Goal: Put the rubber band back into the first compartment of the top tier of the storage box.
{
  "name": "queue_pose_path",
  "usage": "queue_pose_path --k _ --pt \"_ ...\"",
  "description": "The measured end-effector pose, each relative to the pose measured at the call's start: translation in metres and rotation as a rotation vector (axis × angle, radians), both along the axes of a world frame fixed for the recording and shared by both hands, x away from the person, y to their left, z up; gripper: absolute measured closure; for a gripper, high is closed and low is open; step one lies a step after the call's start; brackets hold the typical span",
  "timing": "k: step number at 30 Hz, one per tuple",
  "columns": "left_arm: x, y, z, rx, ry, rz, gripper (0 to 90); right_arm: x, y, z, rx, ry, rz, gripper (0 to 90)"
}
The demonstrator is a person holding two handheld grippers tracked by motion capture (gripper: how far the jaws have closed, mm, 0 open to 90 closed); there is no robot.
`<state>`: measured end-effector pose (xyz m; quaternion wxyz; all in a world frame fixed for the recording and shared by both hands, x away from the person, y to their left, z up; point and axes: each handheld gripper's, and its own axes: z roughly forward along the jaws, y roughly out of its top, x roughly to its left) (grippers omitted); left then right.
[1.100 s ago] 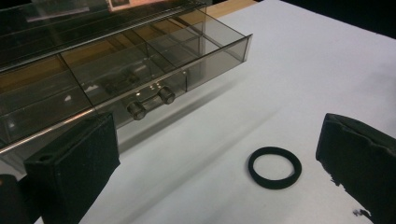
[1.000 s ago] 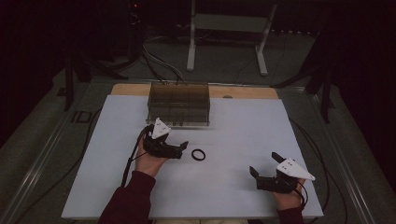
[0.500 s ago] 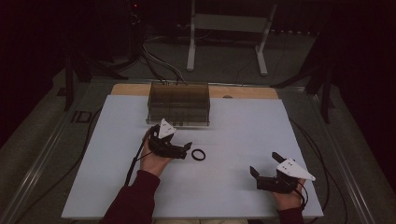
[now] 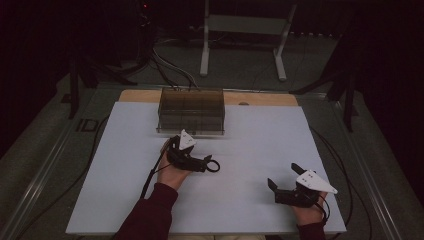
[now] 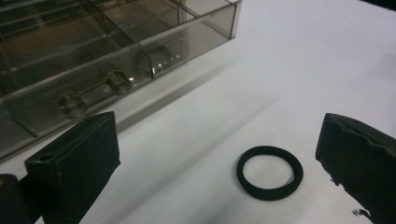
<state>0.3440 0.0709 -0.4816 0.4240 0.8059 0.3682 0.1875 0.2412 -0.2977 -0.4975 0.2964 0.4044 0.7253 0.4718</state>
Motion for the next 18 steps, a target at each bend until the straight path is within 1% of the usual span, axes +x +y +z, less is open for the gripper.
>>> queue_pose_path --k 3,12,18 --pt "0.001 -0.003 -0.003 -0.001 0.013 0.002 1.5 0.000 -0.001 0.000 0.002 0.000 -0.001 0.0" --pt "0.004 -0.010 -0.008 0.014 0.042 -0.003 4.4 -0.001 -0.001 0.000 0.003 -0.001 -0.001 0.0" --pt "0.007 -0.014 -0.012 0.019 0.060 0.008 6.8 -0.001 0.000 0.000 0.001 0.001 0.002 0.0"
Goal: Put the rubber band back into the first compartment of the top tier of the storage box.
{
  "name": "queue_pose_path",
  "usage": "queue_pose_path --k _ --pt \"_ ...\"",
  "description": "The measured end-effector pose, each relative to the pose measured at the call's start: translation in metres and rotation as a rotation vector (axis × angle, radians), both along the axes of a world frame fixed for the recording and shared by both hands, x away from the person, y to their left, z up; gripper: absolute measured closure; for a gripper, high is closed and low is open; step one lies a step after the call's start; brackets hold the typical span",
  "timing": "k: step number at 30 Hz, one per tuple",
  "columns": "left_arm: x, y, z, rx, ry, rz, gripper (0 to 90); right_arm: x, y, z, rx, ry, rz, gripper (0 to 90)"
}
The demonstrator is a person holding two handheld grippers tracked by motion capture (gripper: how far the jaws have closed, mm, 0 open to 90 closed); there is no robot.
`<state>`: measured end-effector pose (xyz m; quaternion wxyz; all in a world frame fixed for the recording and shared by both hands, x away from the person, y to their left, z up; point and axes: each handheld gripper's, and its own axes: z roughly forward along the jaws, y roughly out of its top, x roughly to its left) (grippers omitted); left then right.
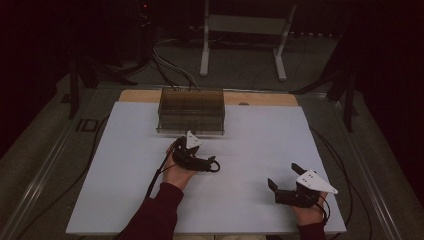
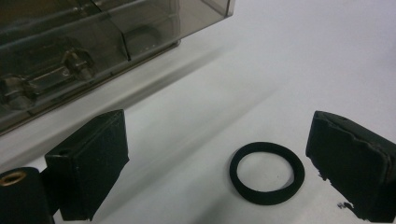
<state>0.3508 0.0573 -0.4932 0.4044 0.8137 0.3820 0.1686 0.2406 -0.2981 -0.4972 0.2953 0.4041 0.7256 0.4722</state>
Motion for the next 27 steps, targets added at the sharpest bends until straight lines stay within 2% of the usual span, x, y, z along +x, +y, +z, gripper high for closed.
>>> queue_pose_path --k 11,17,21,27 --pt "0.003 -0.004 -0.007 0.012 0.038 -0.006 9.5 0.000 0.000 0.000 0.001 -0.002 -0.002 0.0" --pt "0.005 -0.007 -0.011 0.036 0.053 0.010 17.8 0.000 -0.001 0.000 0.001 -0.003 -0.002 0.0" --pt "0.004 -0.010 -0.014 0.059 0.062 0.003 28.0 0.000 -0.001 0.000 0.001 -0.002 -0.002 0.0" --pt "0.003 -0.012 -0.018 0.069 0.093 -0.052 53.6 0.000 -0.001 0.000 0.000 0.000 -0.001 0.0"
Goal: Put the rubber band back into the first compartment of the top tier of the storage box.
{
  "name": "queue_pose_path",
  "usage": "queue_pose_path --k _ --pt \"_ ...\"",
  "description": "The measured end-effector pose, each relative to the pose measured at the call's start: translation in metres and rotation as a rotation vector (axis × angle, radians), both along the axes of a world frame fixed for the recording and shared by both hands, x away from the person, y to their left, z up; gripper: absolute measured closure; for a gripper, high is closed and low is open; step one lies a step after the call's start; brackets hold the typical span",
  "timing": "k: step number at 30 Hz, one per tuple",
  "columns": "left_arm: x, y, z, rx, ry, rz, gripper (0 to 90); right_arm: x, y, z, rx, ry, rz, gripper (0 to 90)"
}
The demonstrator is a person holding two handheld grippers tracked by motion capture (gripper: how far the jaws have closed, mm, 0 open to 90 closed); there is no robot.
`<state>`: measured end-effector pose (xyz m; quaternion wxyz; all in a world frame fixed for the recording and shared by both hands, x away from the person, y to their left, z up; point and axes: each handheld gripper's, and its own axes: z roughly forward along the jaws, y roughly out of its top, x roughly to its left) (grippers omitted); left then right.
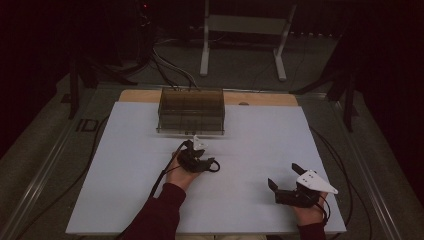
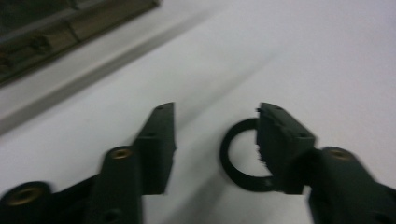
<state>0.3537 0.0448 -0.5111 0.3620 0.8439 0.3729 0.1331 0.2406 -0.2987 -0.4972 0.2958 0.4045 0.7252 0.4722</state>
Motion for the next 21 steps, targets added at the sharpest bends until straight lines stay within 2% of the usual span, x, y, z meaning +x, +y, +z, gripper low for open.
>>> queue_pose_path --k 10,14,17,21 --pt "0.0009 -0.0014 -0.0054 0.031 0.058 -0.037 76.8 0.0002 -0.0001 -0.0002 -0.001 0.000 -0.001 0.0" --pt "0.0013 -0.0012 -0.0061 0.037 0.068 -0.049 87.5 0.0002 0.0000 -0.0001 -0.003 0.000 -0.001 0.0" --pt "0.0007 -0.0006 -0.0048 0.045 0.066 -0.059 89.3 0.0004 -0.0003 -0.0001 -0.004 -0.001 -0.002 0.0" --pt "0.0008 0.0017 -0.0010 0.020 0.059 -0.047 89.5 0.0002 -0.0006 0.0001 -0.004 -0.003 -0.003 0.0"
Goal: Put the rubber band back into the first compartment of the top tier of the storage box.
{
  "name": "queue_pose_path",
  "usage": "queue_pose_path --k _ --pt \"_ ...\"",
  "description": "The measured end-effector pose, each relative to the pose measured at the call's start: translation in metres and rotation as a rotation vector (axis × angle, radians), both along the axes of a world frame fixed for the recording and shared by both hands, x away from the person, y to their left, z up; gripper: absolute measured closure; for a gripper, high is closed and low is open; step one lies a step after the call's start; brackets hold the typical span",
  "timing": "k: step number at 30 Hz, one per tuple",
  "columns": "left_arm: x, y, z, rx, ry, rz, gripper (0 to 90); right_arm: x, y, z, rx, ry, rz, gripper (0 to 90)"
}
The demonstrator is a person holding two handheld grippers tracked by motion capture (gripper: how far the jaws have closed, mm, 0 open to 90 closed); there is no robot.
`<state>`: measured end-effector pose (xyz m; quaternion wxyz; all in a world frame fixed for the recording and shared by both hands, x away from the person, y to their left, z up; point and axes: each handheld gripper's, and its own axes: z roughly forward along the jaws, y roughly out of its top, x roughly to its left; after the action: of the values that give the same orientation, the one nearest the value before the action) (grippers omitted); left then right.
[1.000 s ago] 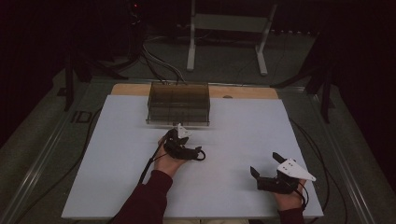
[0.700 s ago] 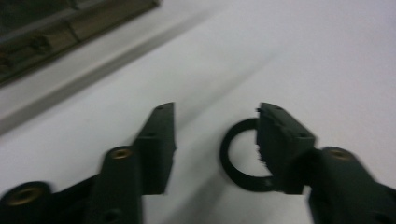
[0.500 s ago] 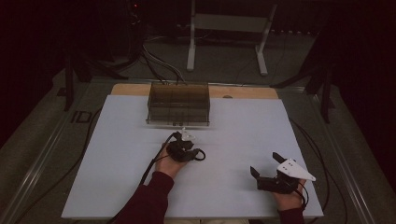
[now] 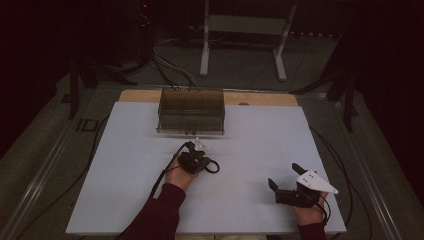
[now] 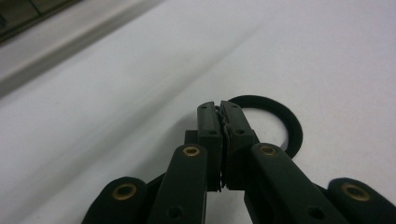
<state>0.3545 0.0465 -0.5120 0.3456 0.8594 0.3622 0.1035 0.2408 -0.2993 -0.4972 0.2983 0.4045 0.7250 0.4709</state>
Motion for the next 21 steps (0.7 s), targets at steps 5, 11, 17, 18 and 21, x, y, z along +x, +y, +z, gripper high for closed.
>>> queue_pose_path --k 5,11,17,18,21 --pt "0.000 0.003 0.005 -0.023 -0.006 0.010 89.5 0.000 0.000 0.000 0.001 0.000 -0.002 0.0" --pt "0.000 0.008 0.012 -0.038 -0.014 0.024 89.5 0.000 0.000 0.000 0.000 0.000 -0.002 0.0" --pt "0.000 0.014 0.020 -0.052 -0.021 0.041 89.5 0.000 0.000 0.000 -0.002 0.001 -0.002 0.0" --pt "0.001 0.015 0.022 -0.056 -0.024 0.043 89.5 0.000 0.000 0.000 -0.003 0.003 -0.002 0.0" --pt "0.002 0.020 0.027 -0.067 -0.026 0.052 89.4 0.000 0.001 0.000 -0.004 0.005 -0.003 0.0"
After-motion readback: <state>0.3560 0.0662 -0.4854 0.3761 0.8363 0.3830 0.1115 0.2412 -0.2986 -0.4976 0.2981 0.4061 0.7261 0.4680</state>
